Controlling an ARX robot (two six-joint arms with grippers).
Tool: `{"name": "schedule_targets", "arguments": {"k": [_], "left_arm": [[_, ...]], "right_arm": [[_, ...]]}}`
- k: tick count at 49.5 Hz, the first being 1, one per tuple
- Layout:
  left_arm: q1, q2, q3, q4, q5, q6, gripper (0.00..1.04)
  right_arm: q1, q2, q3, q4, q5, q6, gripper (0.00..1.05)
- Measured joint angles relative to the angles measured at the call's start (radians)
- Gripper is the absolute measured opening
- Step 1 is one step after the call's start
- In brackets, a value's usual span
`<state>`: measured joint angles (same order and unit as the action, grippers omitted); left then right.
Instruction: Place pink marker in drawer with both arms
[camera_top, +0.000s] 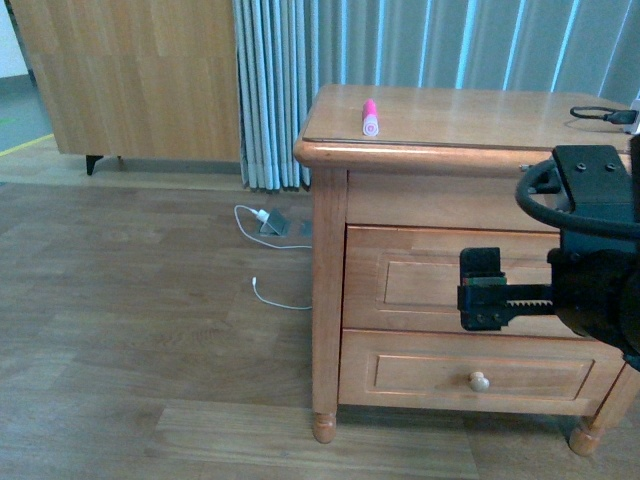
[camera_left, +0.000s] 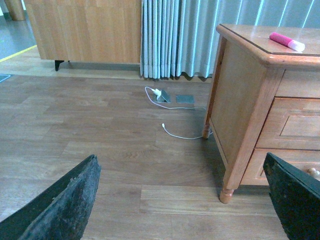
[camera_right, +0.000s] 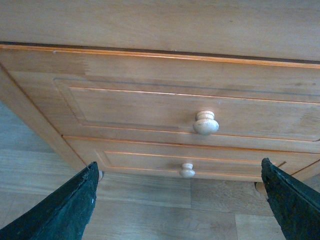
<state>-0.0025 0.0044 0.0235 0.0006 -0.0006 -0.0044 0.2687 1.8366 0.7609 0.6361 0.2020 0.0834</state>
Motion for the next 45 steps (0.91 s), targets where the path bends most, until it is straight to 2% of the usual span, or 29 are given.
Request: {"name": "schedule_targets", "arguments": {"k": [13, 45], "left_arm": [[0.000, 0.000, 0.000, 0.000, 0.000, 0.000, 0.99], [0.000, 0.000, 0.000, 0.000, 0.000, 0.000, 0.99]], "right_arm": [[-0.013, 0.224, 0.202, 0.018, 0.037, 0.011, 0.96], [-0.061, 0.401, 0.373, 0.001, 0.032, -0.002, 0.96]]}}
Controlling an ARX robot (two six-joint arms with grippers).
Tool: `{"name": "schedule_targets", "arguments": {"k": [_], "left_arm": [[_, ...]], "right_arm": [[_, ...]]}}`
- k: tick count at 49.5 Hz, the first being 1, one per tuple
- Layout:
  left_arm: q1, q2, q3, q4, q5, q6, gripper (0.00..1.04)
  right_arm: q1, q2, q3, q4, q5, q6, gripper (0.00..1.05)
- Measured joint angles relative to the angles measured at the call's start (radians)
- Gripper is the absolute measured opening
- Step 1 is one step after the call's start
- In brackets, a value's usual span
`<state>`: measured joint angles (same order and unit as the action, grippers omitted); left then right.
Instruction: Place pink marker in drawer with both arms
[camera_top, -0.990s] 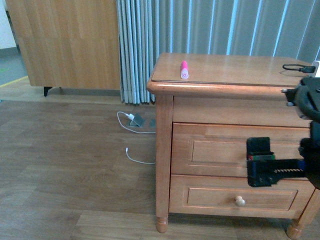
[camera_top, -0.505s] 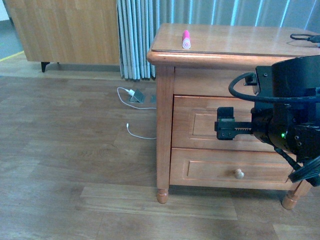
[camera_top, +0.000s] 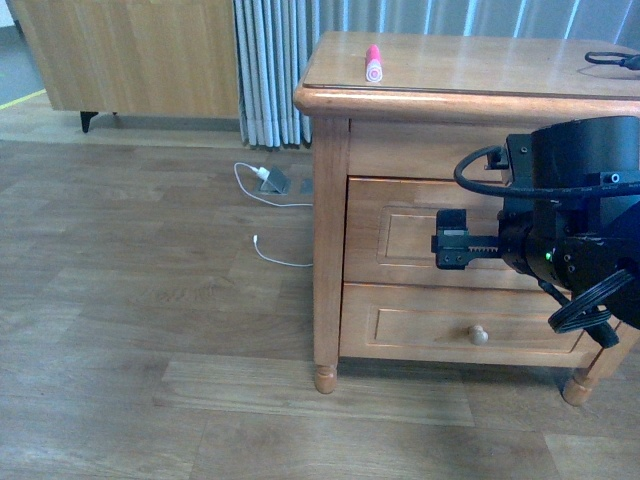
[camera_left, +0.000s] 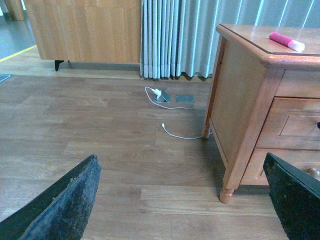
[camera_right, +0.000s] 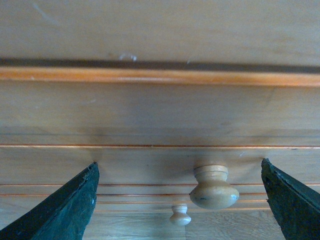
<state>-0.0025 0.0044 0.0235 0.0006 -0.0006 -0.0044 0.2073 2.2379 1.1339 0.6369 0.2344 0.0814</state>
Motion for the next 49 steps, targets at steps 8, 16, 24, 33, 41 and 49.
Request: {"name": "schedule_targets", "arguments": {"k": [8, 16, 24, 33, 41, 49], "left_arm": [[0.000, 0.000, 0.000, 0.000, 0.000, 0.000, 0.99], [0.000, 0.000, 0.000, 0.000, 0.000, 0.000, 0.99], [0.000, 0.000, 0.000, 0.000, 0.000, 0.000, 0.99], [0.000, 0.000, 0.000, 0.000, 0.000, 0.000, 0.99], [0.000, 0.000, 0.000, 0.000, 0.000, 0.000, 0.99], [0.000, 0.000, 0.000, 0.000, 0.000, 0.000, 0.99]], "right_arm": [[-0.005, 0.018, 0.004, -0.003, 0.001, -0.001, 0.96], [-0.013, 0.023, 0.004, 0.004, 0.004, -0.001, 0.96], [-0.014, 0.025, 0.004, 0.009, 0.005, -0.006, 0.96], [-0.017, 0.025, 0.004, 0.011, 0.003, -0.006, 0.79], [-0.019, 0.025, 0.003, 0.012, 0.005, -0.006, 0.56], [-0.026, 0.025, 0.000, 0.013, 0.020, -0.006, 0.33]]}}
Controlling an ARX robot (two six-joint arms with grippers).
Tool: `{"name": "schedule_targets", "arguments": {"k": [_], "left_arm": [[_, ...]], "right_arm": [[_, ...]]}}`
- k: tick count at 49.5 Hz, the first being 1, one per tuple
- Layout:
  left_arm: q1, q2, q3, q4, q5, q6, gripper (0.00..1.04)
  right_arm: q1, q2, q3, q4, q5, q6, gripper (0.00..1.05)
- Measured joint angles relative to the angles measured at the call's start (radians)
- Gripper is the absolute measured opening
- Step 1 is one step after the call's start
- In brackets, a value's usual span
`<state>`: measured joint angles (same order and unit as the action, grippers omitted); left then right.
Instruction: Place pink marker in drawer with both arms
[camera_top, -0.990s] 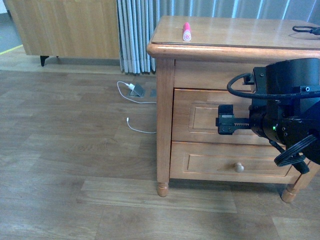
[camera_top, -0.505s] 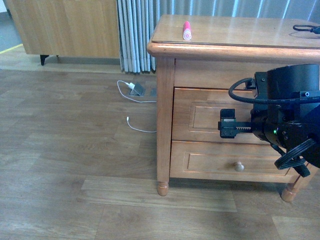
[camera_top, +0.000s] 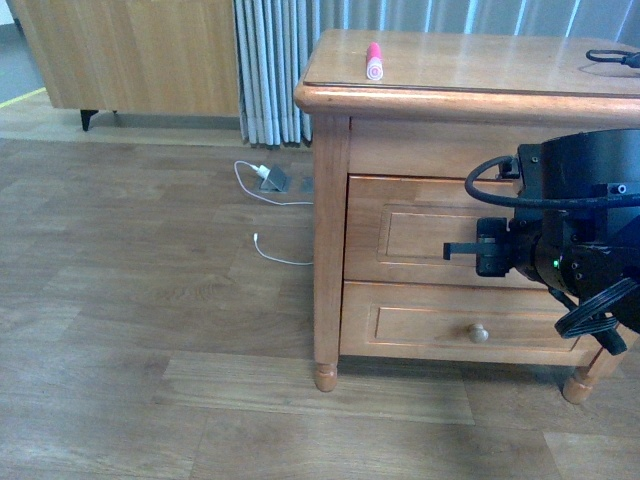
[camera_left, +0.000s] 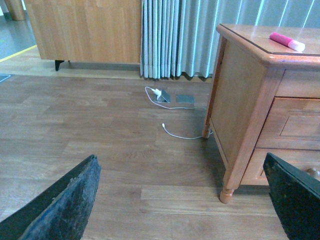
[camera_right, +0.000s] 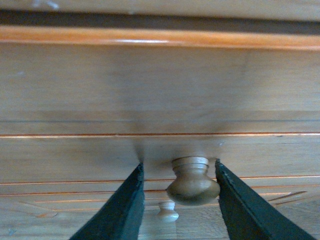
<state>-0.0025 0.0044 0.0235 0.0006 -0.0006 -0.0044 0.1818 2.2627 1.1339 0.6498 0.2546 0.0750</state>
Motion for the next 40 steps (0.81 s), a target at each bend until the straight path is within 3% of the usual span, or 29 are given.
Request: {"name": "schedule_targets", "arguments": {"k": [5, 23, 40], "left_arm": [[0.000, 0.000, 0.000, 0.000, 0.000, 0.000, 0.99], [0.000, 0.000, 0.000, 0.000, 0.000, 0.000, 0.99], [0.000, 0.000, 0.000, 0.000, 0.000, 0.000, 0.99]], "right_arm": [[-0.003, 0.000, -0.002, 0.000, 0.001, 0.000, 0.23], [-0.002, -0.019, -0.037, -0.010, -0.032, 0.016, 0.22], [0.007, -0.146, -0.204, -0.058, -0.077, 0.081, 0.22]]}}
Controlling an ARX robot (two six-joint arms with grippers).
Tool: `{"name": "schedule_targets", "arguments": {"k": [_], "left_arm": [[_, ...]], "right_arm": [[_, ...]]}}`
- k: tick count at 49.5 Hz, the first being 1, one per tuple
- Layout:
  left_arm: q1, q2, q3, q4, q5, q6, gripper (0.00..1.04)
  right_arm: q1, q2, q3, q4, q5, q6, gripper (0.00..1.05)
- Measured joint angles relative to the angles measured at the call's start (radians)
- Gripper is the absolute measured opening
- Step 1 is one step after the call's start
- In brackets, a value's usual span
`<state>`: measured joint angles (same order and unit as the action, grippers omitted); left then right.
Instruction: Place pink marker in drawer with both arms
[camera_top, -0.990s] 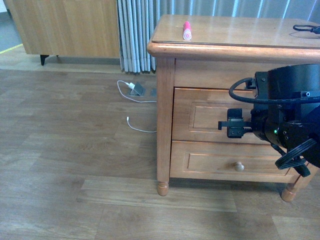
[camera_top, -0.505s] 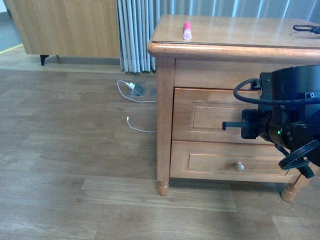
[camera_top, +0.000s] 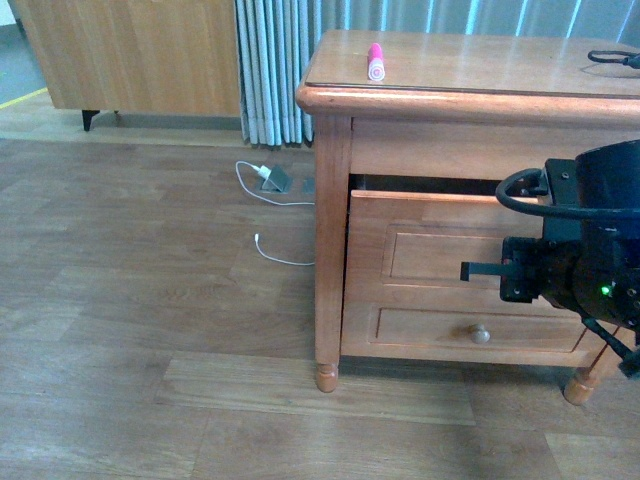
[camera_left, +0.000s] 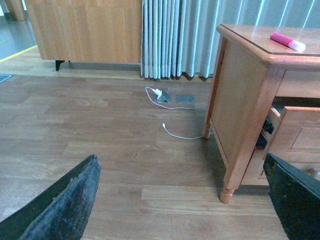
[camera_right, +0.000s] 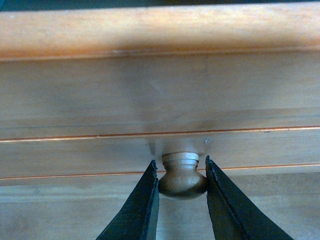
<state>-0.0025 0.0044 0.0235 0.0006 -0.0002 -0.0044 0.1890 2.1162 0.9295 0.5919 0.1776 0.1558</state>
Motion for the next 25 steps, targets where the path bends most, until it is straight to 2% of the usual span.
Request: {"name": "schedule_targets", "arguments": {"k": [25], "left_arm": [[0.000, 0.000, 0.000, 0.000, 0.000, 0.000, 0.99]], "right_arm": [[0.007, -0.274, -0.415, 0.060, -0.079, 0.061, 0.22]]}}
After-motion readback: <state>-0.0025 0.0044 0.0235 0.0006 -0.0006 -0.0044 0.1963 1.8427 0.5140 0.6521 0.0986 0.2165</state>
